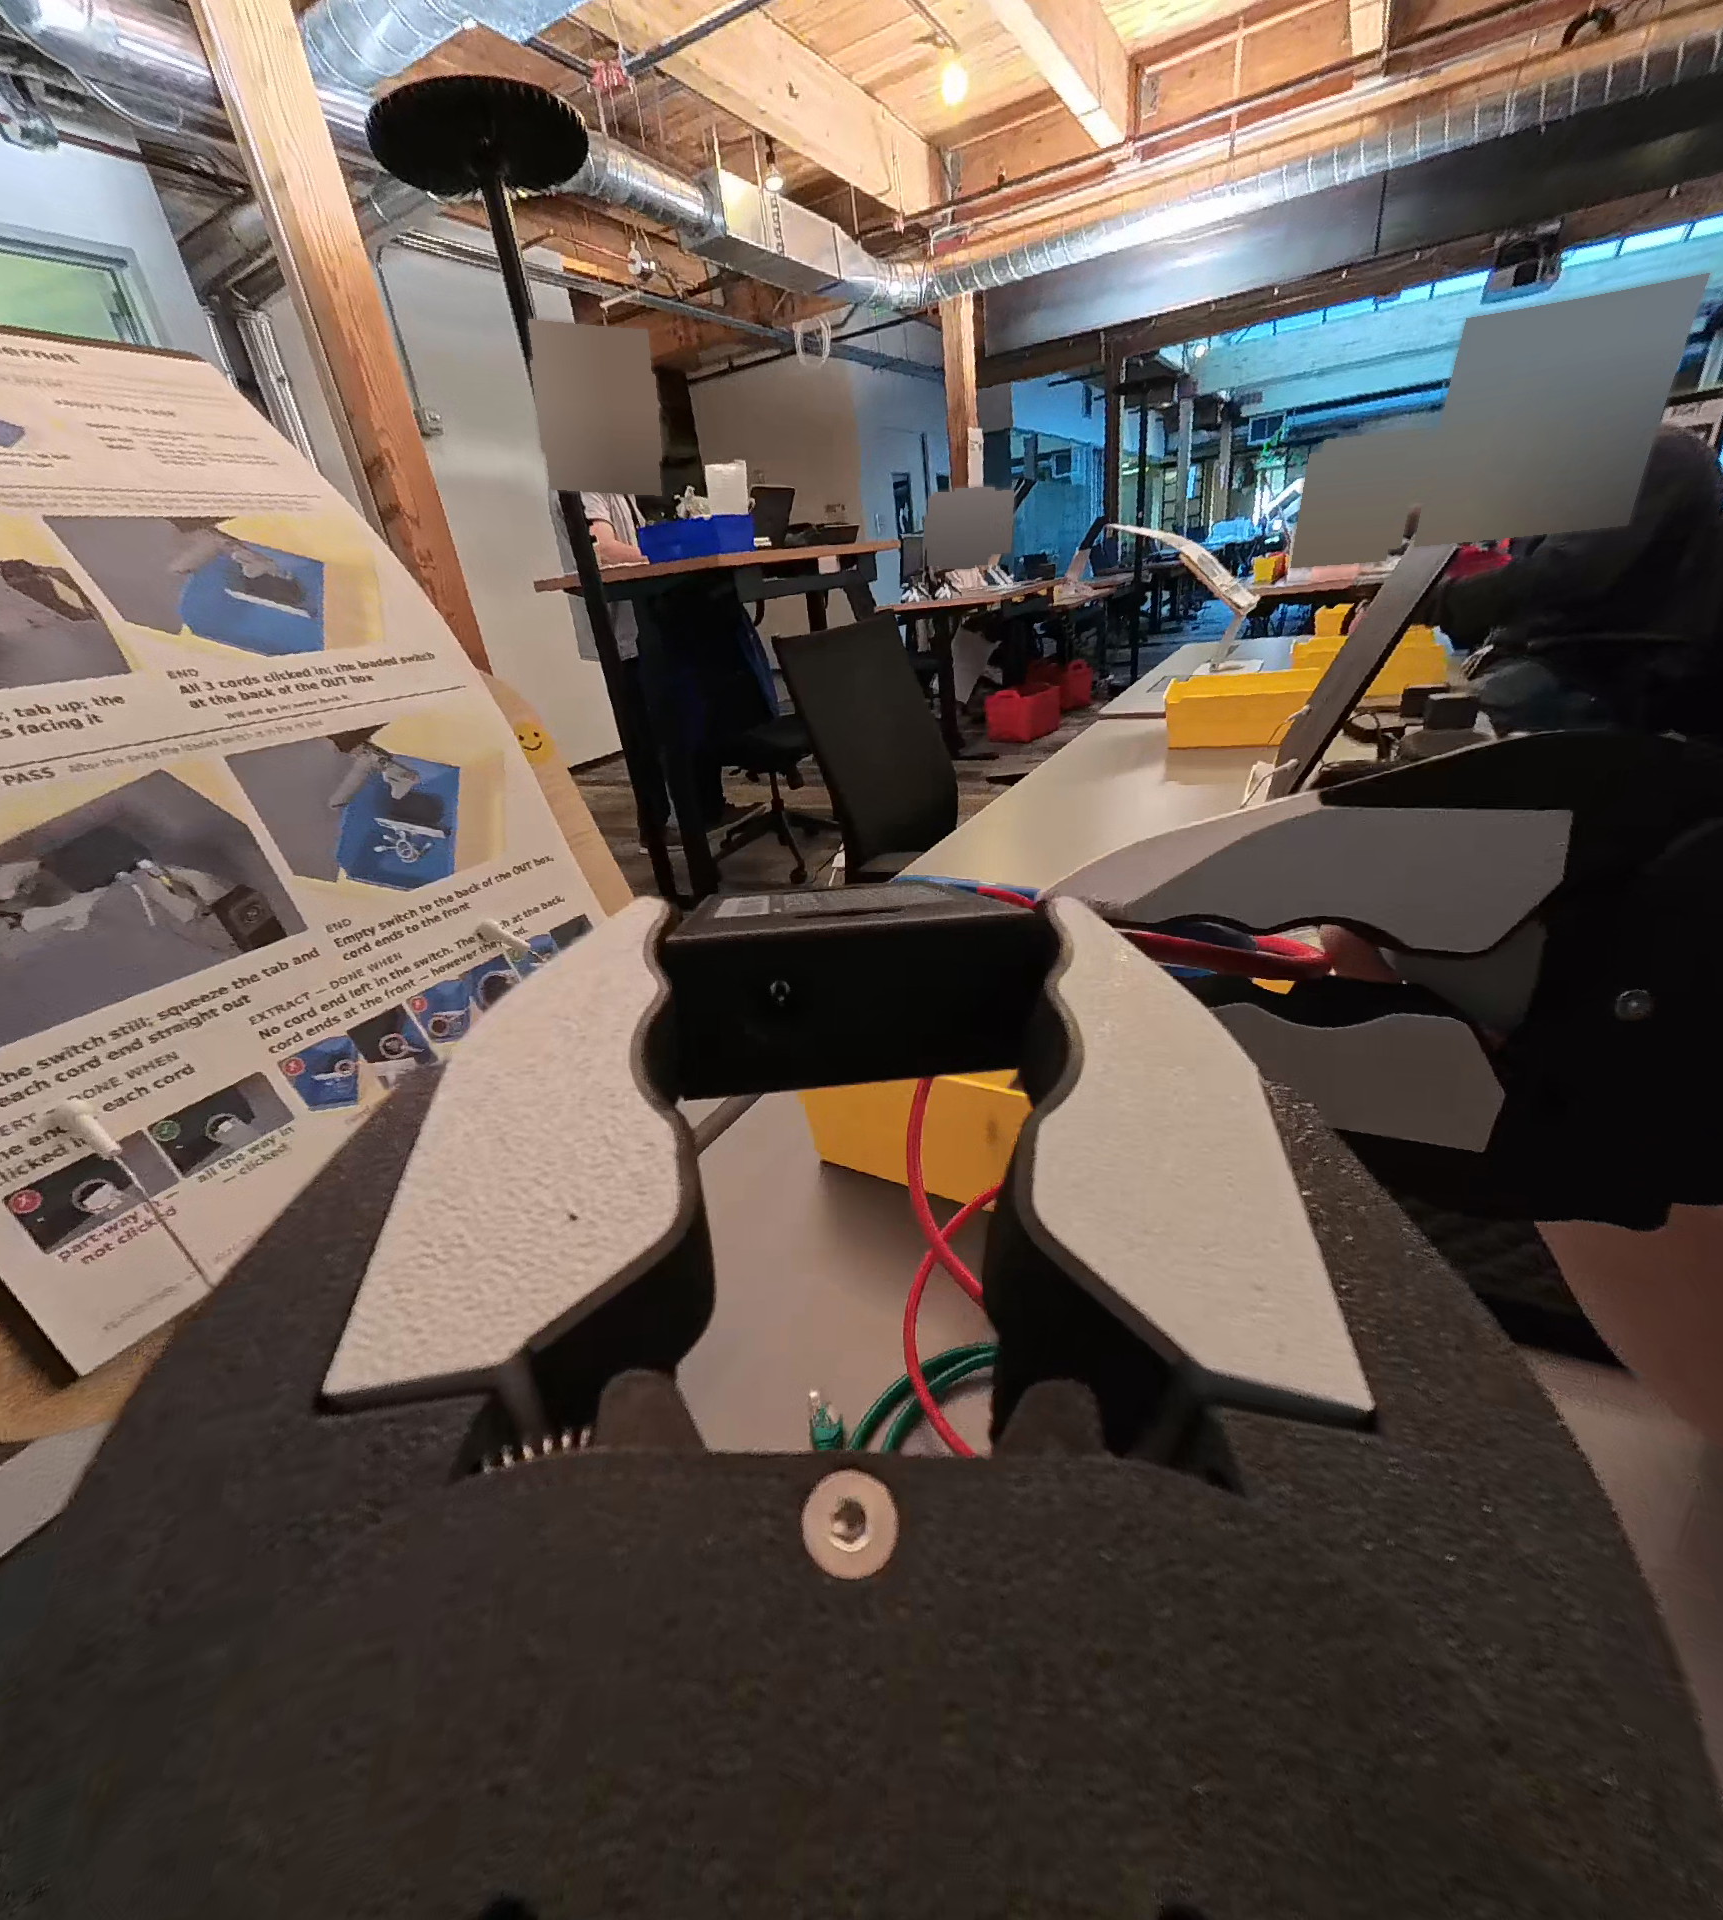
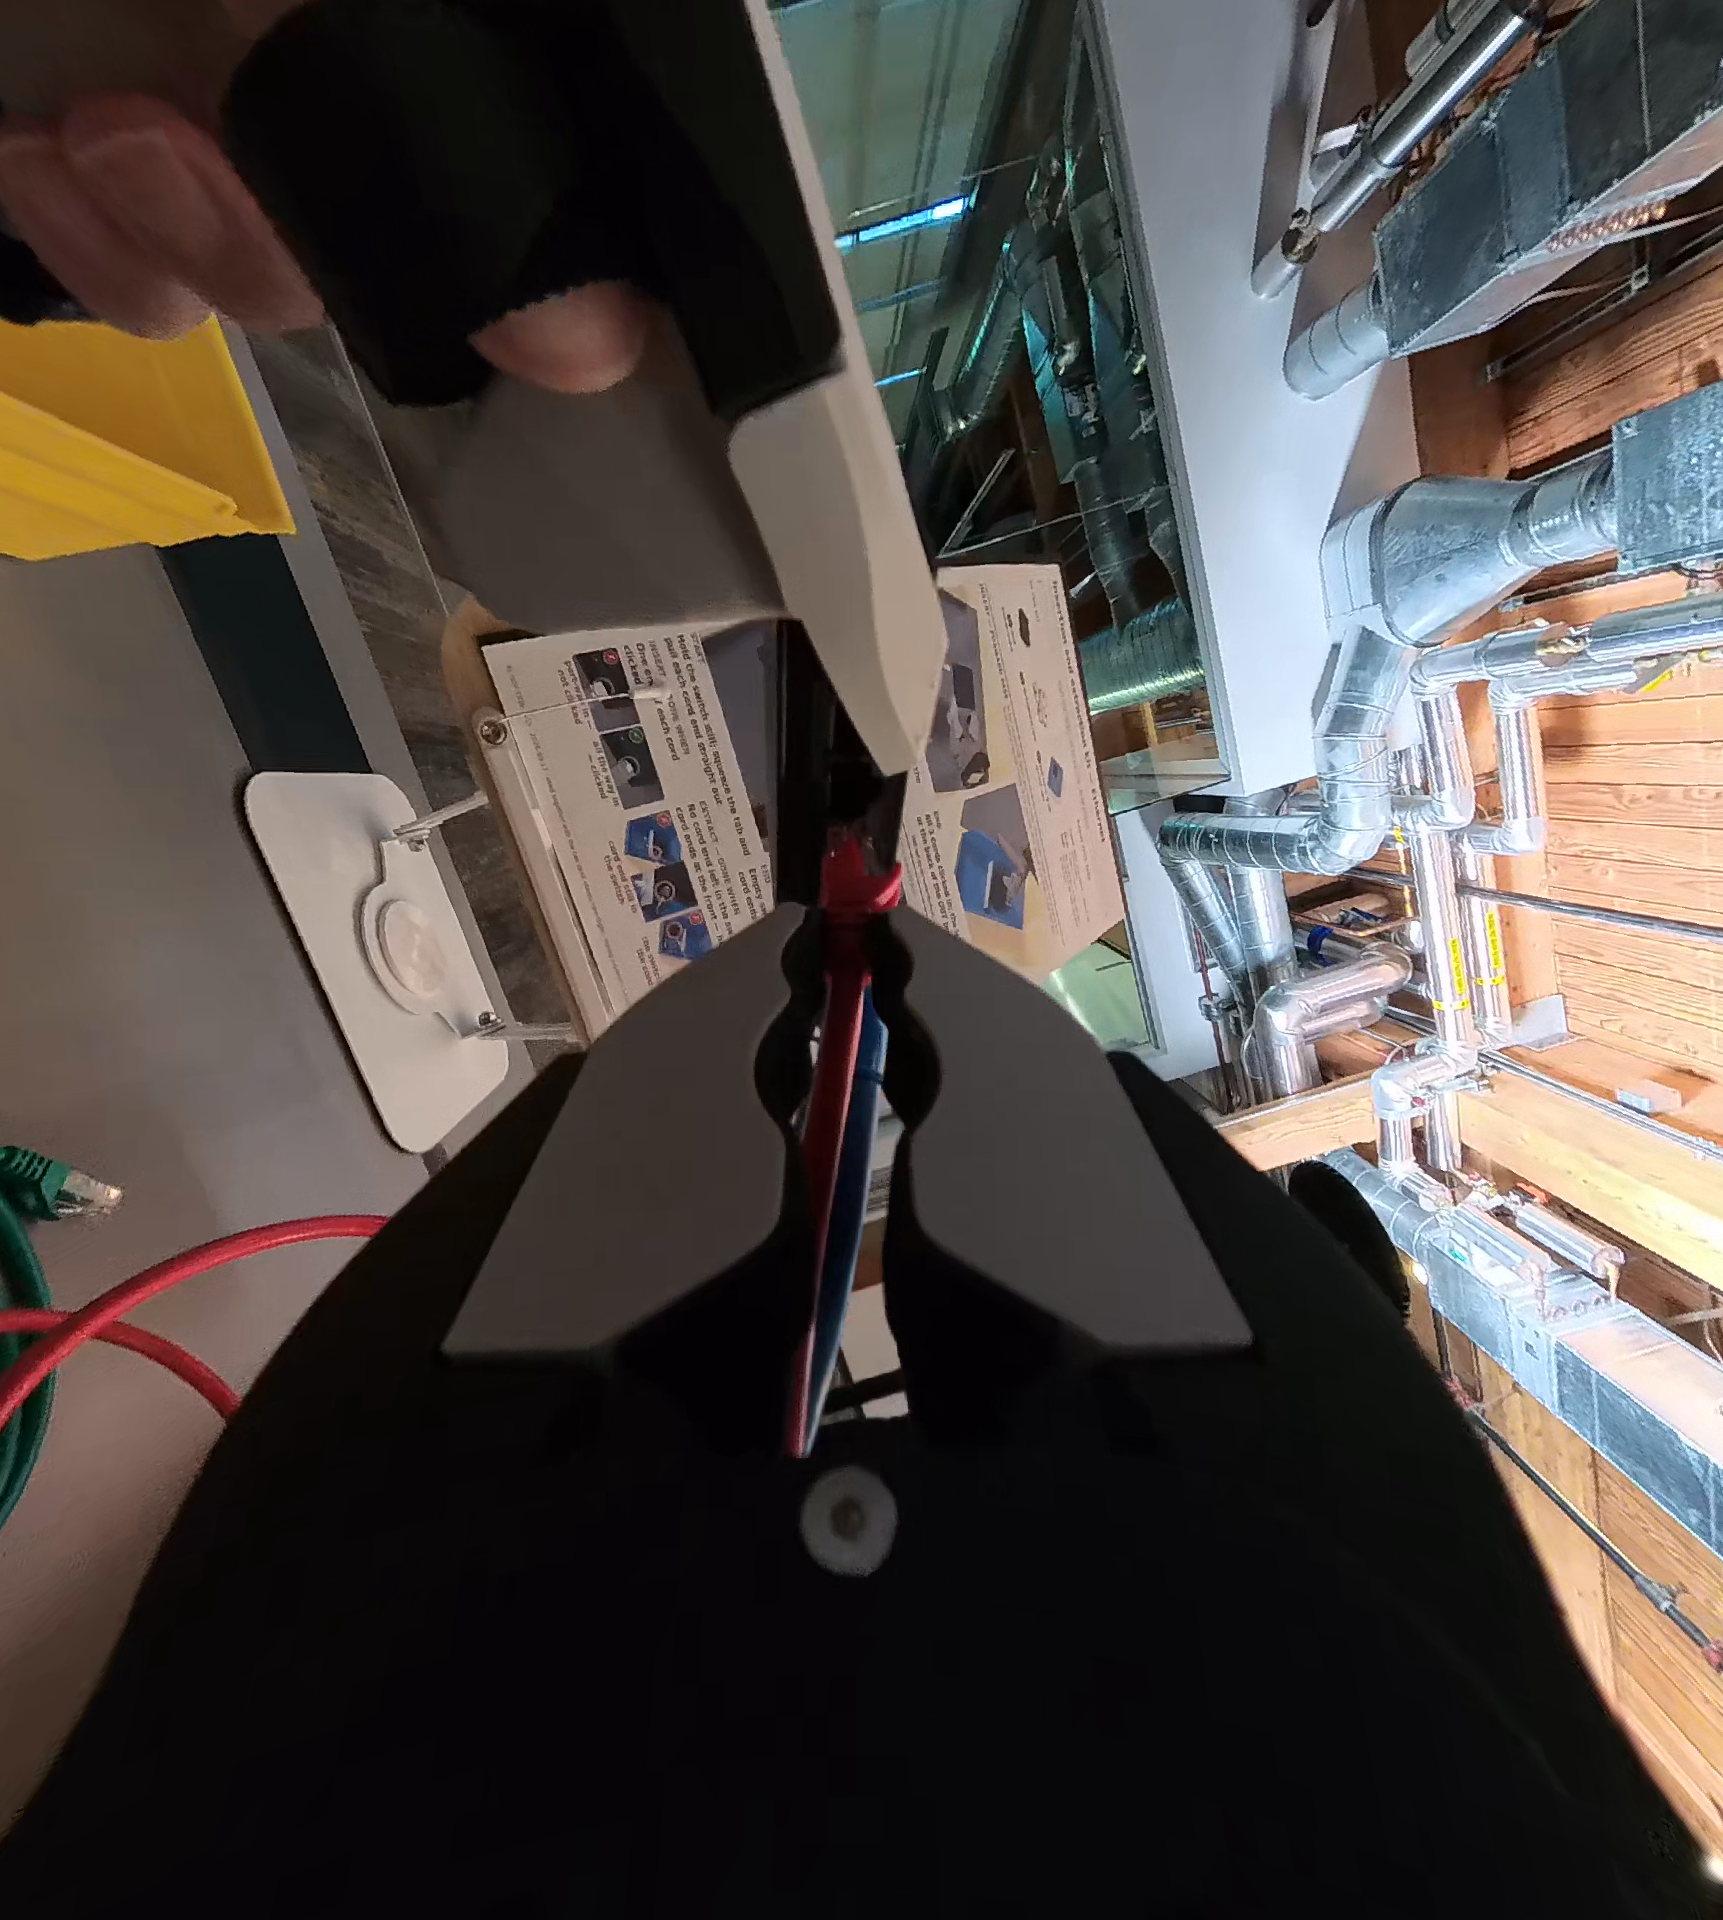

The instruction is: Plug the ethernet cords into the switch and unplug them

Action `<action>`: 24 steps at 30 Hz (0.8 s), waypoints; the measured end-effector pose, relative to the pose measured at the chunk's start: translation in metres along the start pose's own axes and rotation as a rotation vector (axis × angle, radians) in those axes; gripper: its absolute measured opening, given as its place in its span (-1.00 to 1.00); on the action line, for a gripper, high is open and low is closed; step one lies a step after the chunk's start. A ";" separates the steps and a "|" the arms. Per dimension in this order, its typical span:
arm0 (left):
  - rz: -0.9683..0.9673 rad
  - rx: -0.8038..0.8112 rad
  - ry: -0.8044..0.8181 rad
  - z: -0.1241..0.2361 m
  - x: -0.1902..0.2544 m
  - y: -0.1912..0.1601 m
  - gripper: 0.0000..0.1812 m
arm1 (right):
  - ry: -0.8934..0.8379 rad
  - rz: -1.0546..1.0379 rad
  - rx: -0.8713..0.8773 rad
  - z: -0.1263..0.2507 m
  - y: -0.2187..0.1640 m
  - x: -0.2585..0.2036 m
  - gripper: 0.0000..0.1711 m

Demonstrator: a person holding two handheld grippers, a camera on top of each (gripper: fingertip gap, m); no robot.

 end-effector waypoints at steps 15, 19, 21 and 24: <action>-0.007 -0.042 -0.039 0.007 0.003 -0.002 -0.31 | 0.009 0.009 0.028 0.002 0.006 -0.003 -0.90; 0.019 -0.056 -0.050 0.009 0.002 -0.003 -0.31 | 0.006 0.022 0.043 0.001 0.008 -0.005 -0.90; 0.036 -0.064 -0.063 0.011 0.001 -0.002 -0.31 | -0.002 0.029 0.048 0.001 0.011 -0.005 -0.90; 0.061 -0.040 -0.071 0.012 0.002 0.001 -0.31 | -0.036 0.037 0.040 0.002 0.011 -0.002 -0.90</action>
Point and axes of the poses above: each gripper's, where its closed fingertips meet, z back along the fingers, y out of its top, x = y × z across the jaws, the point moved 2 cm from there along z, back along the fingers, and after that the axes turned 14 degrees about z, right-handed, at the moved point
